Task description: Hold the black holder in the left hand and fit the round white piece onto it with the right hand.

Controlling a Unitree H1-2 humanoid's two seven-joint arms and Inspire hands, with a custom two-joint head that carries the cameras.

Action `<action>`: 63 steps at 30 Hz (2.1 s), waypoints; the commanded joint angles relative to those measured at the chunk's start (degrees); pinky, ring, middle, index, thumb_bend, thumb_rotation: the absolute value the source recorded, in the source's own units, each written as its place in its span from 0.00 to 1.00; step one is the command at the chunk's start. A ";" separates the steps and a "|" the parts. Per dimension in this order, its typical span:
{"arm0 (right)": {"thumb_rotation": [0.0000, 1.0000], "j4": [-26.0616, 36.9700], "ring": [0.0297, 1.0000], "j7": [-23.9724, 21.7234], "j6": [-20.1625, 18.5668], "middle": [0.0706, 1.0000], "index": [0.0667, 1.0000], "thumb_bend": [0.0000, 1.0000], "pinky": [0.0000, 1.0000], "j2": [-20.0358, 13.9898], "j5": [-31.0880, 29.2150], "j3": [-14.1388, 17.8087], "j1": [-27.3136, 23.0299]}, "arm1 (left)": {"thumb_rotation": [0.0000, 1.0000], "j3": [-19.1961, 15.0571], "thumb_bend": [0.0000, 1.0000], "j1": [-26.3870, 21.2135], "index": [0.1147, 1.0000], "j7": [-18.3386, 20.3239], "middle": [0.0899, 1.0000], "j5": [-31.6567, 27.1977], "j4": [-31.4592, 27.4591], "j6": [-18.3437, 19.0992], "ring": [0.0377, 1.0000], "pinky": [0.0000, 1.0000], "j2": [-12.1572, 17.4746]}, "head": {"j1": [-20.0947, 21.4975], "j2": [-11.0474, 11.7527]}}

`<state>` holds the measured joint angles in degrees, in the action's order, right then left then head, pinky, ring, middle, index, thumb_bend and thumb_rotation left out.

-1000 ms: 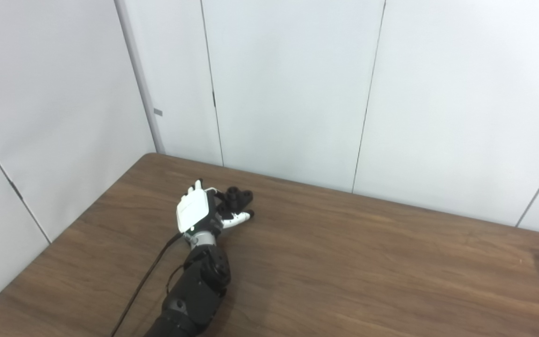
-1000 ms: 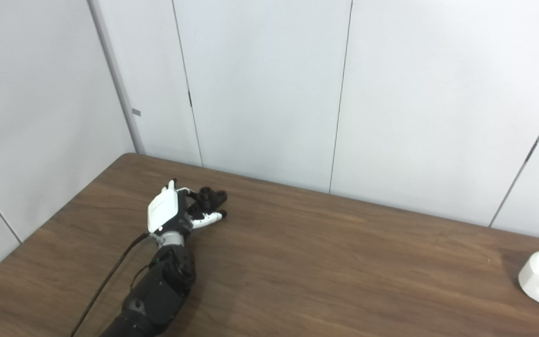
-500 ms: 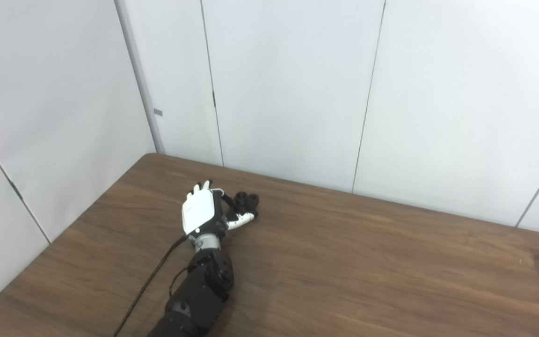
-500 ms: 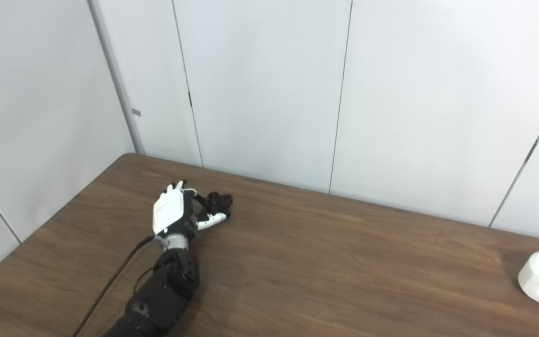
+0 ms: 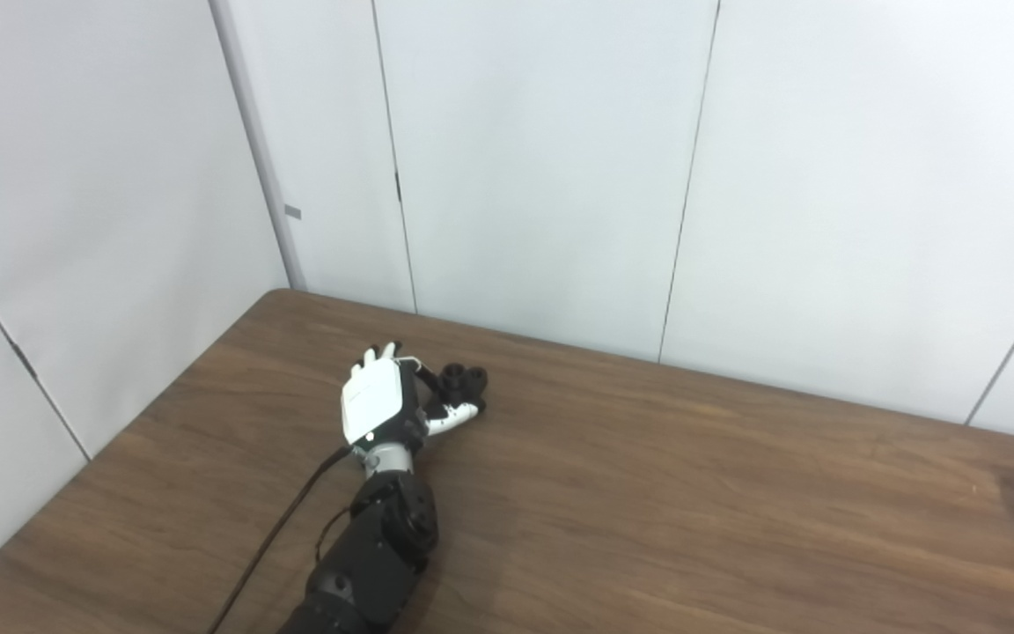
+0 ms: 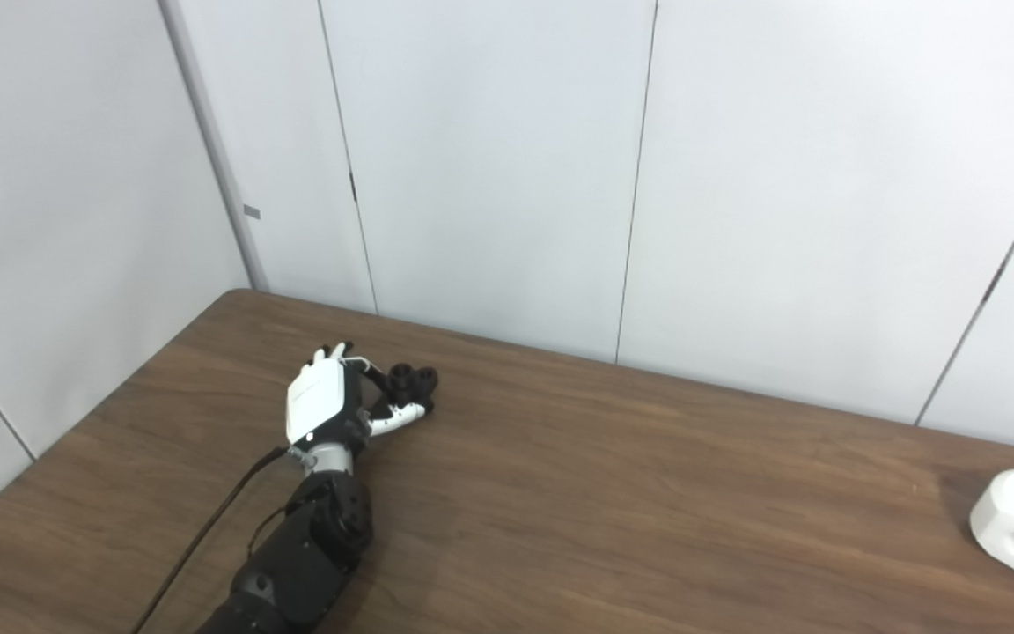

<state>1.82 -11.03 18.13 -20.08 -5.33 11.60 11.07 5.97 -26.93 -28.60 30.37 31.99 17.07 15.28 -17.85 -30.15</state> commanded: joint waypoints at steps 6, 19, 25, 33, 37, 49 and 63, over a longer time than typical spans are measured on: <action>0.72 -1.04 0.96 -1.09 0.41 0.95 0.89 0.91 0.87 2.22 -2.68 -2.06 0.91 | 0.05 1.90 0.52 6.59 0.41 4.45 0.93 -1.26 -8.36 -5.53 1.00 1.00 -1.44 | 1.77 0.03; 0.63 -3.46 1.00 0.60 1.08 1.00 0.95 0.65 0.97 4.02 0.69 -2.76 -0.62 | 0.05 4.53 0.52 15.27 0.41 12.89 0.92 -0.77 -23.68 -7.64 1.00 1.00 -3.32 | 5.58 1.06; 0.60 -2.54 1.00 2.18 0.20 0.99 0.95 0.62 0.97 4.99 3.61 -3.16 -0.70 | 0.05 6.65 0.52 19.03 0.41 15.41 0.92 0.24 -29.62 -9.65 1.00 1.00 -4.61 | 9.61 1.00; 0.49 0.96 0.98 3.85 -1.17 0.98 0.93 0.57 0.94 7.06 6.63 -4.36 -0.58 | 0.04 8.02 0.52 23.89 0.41 19.27 0.92 0.60 -34.82 -11.34 1.00 1.00 -5.24 | 15.34 0.04; 0.46 2.73 0.97 4.81 -2.19 0.96 0.92 0.58 0.92 8.28 8.85 -5.03 -0.72 | 0.04 8.84 0.52 25.57 0.41 20.53 0.93 1.40 -36.17 -12.78 1.00 1.00 -5.08 | 17.92 -0.47; 0.52 6.25 0.94 7.73 -5.02 0.96 0.91 0.59 0.88 9.97 17.16 -6.14 -1.14 | 0.04 10.06 0.52 26.91 0.41 22.34 0.92 2.60 -35.53 -16.51 1.00 1.00 -5.41 | 27.51 0.16; 0.61 1.08 0.95 16.45 -0.33 0.96 0.92 0.77 0.92 4.24 23.05 -0.30 -9.41 | 0.04 8.39 0.52 25.81 0.41 24.65 0.91 1.18 -33.61 -18.39 1.00 1.00 -4.92 | 34.77 0.79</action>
<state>2.97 3.37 14.45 -13.74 17.44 10.07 3.73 14.60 -1.37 -3.99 31.84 -3.74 -0.66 10.03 16.95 -29.36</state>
